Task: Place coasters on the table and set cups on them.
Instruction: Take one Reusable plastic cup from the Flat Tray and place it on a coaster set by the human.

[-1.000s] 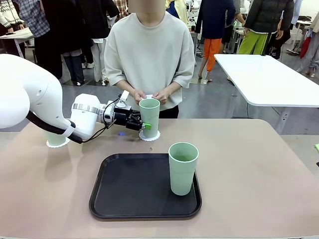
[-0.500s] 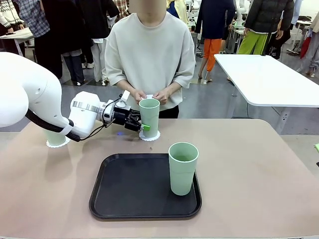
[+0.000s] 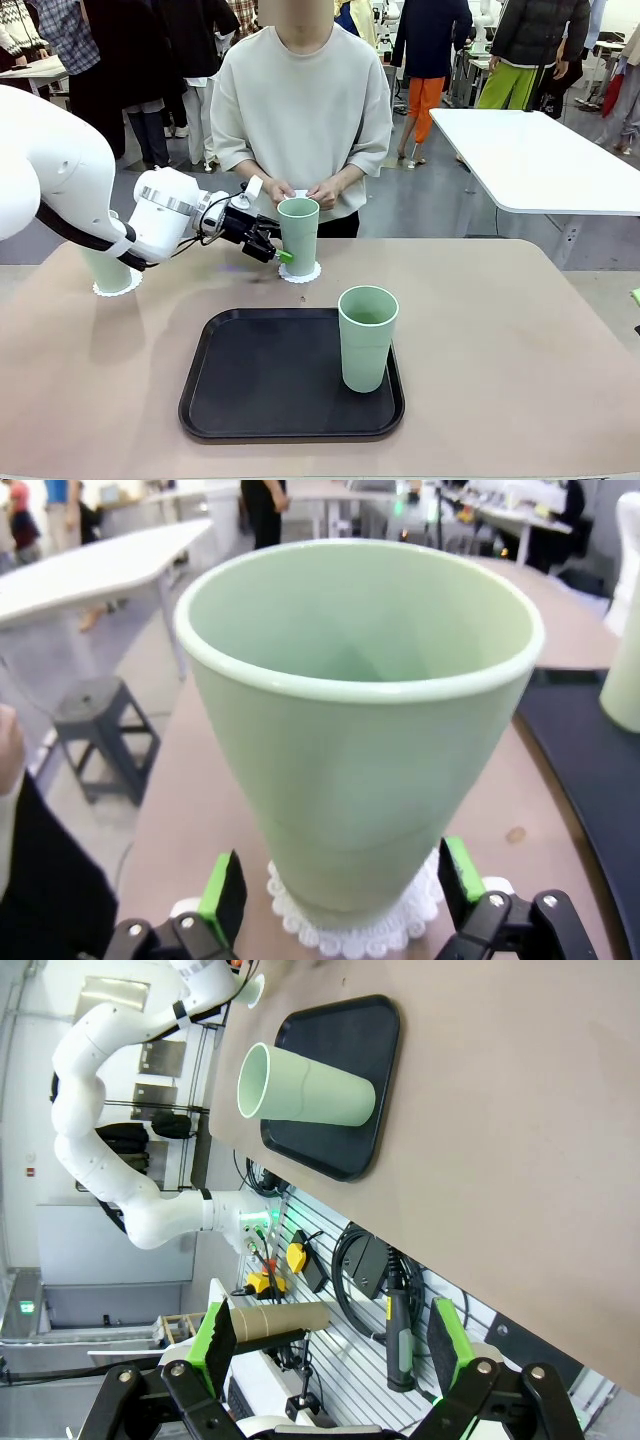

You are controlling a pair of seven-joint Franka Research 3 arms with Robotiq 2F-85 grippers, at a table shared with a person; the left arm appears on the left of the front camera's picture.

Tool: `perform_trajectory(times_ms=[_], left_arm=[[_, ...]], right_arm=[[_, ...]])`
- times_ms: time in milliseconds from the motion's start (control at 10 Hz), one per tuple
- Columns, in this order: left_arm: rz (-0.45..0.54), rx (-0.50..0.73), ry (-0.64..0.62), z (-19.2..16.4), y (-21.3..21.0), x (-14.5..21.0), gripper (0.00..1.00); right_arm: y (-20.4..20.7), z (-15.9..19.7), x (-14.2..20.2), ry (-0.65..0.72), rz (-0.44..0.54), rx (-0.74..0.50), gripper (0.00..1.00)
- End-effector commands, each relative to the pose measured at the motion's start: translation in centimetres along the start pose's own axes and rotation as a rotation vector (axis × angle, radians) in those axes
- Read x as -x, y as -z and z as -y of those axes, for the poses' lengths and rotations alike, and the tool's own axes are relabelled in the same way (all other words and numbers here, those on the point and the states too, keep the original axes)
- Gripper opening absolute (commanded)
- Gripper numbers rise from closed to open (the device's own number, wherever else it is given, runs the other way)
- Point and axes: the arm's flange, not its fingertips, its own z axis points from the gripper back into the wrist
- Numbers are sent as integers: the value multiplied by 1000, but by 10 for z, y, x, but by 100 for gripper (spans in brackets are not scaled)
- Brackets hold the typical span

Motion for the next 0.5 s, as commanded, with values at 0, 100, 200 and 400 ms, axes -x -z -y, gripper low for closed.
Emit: perform_trajectory(times_ms=[0, 100, 200, 400], left_arm=[[-109, -15, -16, 16, -12, -11, 100], [-131, -21, -14, 18, -17, -13, 100], [-180, -33, -17, 22, -22, -15, 100], [-295, -47, -6, 39, -41, -31, 100]], right_arm=[[2, 2, -1, -14, 9, -21, 100], [2, 2, -1, -14, 9, -21, 100], [2, 2, -1, -14, 9, -21, 100], [2, 2, -1, -14, 9, -21, 100]])
